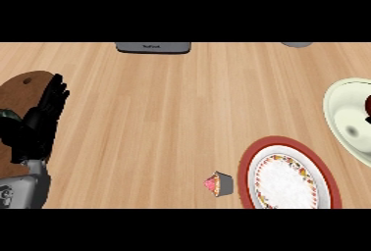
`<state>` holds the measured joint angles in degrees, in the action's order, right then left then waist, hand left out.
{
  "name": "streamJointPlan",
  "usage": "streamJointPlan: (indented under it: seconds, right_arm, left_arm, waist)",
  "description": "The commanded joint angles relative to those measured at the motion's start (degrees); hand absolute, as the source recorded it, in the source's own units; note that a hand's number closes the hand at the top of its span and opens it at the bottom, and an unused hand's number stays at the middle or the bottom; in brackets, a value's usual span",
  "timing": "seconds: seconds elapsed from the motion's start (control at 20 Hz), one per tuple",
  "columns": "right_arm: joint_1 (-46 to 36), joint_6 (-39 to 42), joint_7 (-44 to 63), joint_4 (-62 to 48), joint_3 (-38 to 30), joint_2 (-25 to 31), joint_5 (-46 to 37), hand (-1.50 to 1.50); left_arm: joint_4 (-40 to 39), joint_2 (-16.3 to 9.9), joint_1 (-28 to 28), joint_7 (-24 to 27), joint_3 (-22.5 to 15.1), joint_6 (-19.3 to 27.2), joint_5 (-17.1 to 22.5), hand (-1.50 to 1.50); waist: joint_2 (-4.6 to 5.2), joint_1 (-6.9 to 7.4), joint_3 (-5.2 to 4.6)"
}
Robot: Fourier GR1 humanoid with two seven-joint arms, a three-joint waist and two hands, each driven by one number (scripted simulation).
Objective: Pick the tomato from the plate and place it in the bowl
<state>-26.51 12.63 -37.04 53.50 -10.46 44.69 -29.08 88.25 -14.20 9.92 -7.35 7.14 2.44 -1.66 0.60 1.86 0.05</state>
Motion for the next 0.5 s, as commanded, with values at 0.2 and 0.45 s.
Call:
streamJointPlan:
  seconds: [0.2, 0.45]
  right_arm:
    - [-9.3, -1.2, -2.9, -23.4, 5.1, -0.6, -9.5, -1.50]
    - [-12.8, 6.2, -12.1, -30.3, 2.4, -0.8, -5.7, -1.50]
  left_arm:
    - [-2.1, 1.0, 3.5, -0.6, -1.3, 0.4, -1.2, 0.00]
    - [-0.2, -0.4, 2.1, -2.0, 0.4, -0.7, 0.4, 0.00]
  waist:
    - [0.52, 1.06, 0.15]
    - [0.16, 0.47, 0.15]
